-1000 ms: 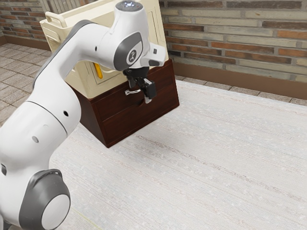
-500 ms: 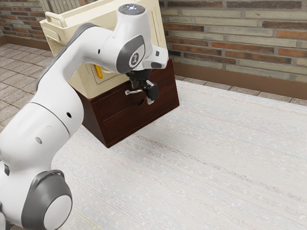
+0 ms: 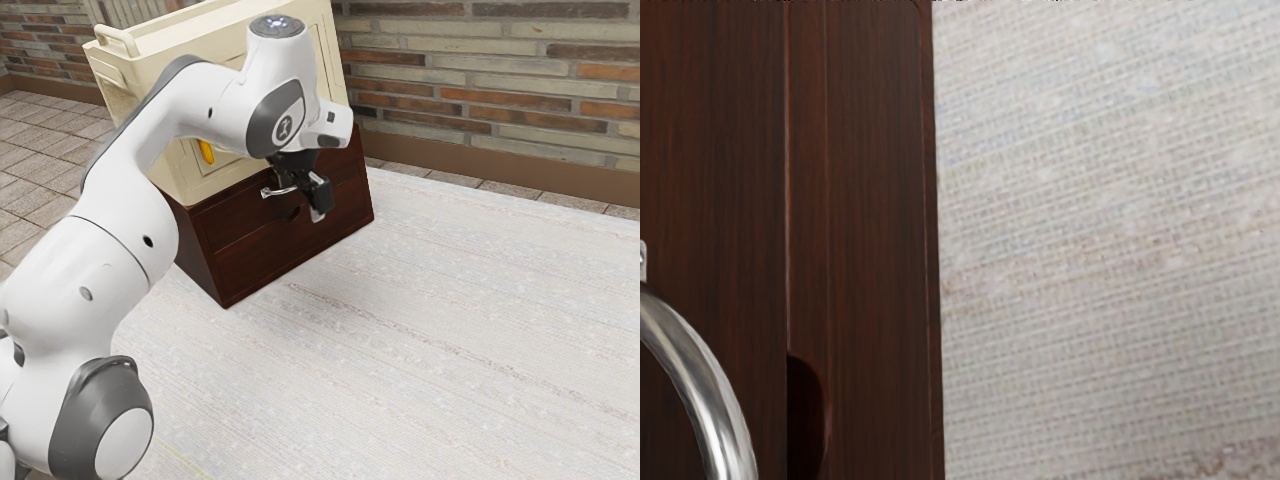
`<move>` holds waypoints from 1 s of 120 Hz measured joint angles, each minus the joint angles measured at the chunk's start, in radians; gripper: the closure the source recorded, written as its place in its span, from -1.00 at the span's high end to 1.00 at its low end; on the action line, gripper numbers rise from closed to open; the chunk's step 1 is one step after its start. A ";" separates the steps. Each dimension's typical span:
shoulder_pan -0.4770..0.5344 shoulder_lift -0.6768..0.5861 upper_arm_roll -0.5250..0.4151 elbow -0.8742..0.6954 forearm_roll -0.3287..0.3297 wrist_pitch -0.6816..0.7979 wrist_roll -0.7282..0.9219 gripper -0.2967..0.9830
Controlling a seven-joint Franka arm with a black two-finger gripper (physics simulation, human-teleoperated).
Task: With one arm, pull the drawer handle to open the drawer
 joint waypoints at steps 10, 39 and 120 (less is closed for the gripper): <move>0.000 0.000 0.000 0.000 -0.012 -0.001 0.000 0.54; -0.004 0.000 0.001 0.000 -0.041 -0.006 0.001 0.53; -0.090 -0.002 0.033 -0.001 -0.049 -0.028 0.002 0.52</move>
